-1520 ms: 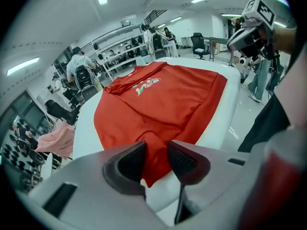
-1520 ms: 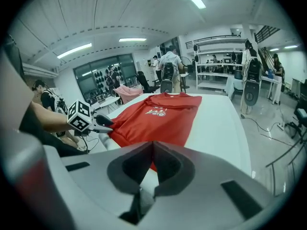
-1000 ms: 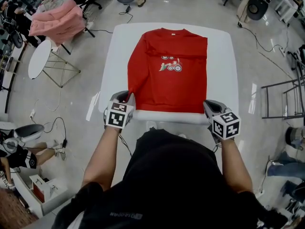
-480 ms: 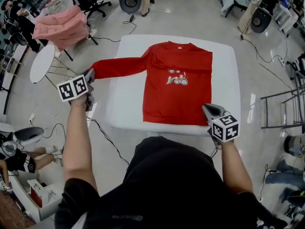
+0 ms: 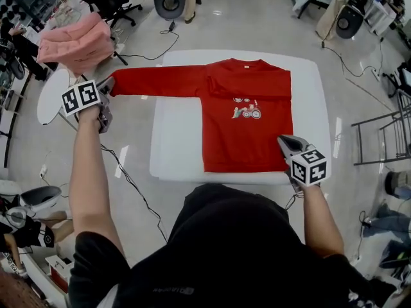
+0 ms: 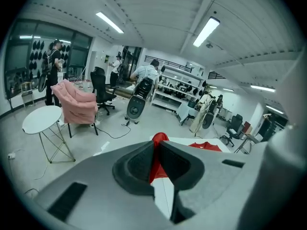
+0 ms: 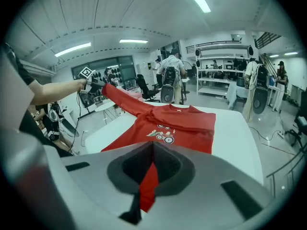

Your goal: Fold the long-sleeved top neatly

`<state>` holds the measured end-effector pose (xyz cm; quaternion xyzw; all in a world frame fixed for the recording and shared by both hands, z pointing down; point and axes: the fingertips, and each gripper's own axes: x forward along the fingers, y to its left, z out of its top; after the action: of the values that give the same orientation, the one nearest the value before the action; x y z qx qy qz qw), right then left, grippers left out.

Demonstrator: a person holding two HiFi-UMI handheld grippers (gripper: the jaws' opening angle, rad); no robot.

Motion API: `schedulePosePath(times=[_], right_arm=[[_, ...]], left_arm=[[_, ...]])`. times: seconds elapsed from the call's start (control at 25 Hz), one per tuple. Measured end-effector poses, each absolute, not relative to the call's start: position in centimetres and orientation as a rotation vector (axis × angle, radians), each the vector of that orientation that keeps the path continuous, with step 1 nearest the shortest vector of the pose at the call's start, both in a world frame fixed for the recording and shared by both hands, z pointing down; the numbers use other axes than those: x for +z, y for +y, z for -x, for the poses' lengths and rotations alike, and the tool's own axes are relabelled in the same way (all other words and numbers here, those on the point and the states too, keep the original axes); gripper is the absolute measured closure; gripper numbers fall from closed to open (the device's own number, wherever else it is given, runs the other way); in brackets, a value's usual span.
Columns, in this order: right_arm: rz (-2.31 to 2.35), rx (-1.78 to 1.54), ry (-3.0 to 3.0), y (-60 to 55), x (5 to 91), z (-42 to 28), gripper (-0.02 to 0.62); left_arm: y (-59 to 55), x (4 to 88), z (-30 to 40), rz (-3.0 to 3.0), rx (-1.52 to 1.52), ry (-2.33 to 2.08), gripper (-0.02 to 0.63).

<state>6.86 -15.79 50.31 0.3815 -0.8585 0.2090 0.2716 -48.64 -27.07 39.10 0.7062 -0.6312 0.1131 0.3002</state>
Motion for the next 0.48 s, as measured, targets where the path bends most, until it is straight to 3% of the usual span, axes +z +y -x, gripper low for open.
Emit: schedulePosePath(times=[0.48], right_arm=[[-1.07,0.599,-2.325,-16.3,50.3,-5.9,0.591]], left_arm=[[-29.8,30.4,39.1,-2.247,0.347,-1.496,0.574]])
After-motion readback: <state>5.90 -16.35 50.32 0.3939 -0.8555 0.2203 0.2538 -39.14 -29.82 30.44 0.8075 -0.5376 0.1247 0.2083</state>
